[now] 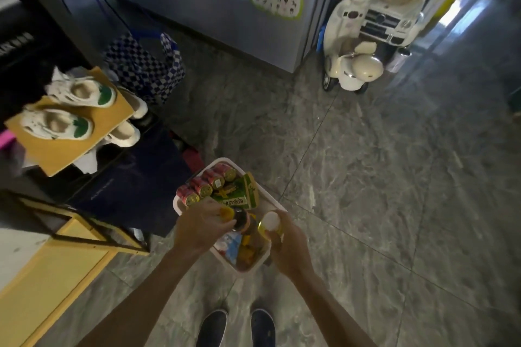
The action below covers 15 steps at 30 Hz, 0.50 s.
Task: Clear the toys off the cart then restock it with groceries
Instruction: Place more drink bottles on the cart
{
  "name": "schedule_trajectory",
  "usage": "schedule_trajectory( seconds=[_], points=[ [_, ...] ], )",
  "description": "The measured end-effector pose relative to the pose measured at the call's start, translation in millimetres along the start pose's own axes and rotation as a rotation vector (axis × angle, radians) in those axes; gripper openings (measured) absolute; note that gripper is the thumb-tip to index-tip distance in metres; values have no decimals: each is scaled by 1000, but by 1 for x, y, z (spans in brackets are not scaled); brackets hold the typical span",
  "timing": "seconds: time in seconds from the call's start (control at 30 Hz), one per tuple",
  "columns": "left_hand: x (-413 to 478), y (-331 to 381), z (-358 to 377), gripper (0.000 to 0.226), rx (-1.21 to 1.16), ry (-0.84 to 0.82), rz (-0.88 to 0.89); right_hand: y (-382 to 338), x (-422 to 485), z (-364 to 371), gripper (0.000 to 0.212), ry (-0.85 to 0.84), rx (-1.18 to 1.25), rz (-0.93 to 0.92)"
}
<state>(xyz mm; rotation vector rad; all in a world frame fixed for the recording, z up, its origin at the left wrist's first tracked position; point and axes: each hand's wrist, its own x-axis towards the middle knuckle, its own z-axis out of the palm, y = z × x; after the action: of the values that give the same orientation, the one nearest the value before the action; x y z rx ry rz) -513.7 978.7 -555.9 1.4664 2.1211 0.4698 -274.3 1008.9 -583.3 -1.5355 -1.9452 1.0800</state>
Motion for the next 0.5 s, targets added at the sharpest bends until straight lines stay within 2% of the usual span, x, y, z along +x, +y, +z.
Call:
schedule_trajectory(
  seconds=[0.17, 0.3, 0.4, 0.43, 0.5],
  points=[
    [-49, 5, -58, 28, -244, 179, -38, -70, -6, -36, 17, 13, -9, -94],
    [-97, -3, -109, 24, -406, 307, -111, -130, -7, -44, 36, -47, -100, -163],
    [-139, -1, -158, 19, -416, 416, -156, -179, -10, -35, 69, -88, -139, -282],
    [-153, -4, -172, 18, -428, 459, -179, -195, -12, -30, 72, -99, -131, -319],
    [-181, -15, -201, 18, -464, 552, -235, -237, -19, -21, 60, -128, -113, -375]
  ],
)
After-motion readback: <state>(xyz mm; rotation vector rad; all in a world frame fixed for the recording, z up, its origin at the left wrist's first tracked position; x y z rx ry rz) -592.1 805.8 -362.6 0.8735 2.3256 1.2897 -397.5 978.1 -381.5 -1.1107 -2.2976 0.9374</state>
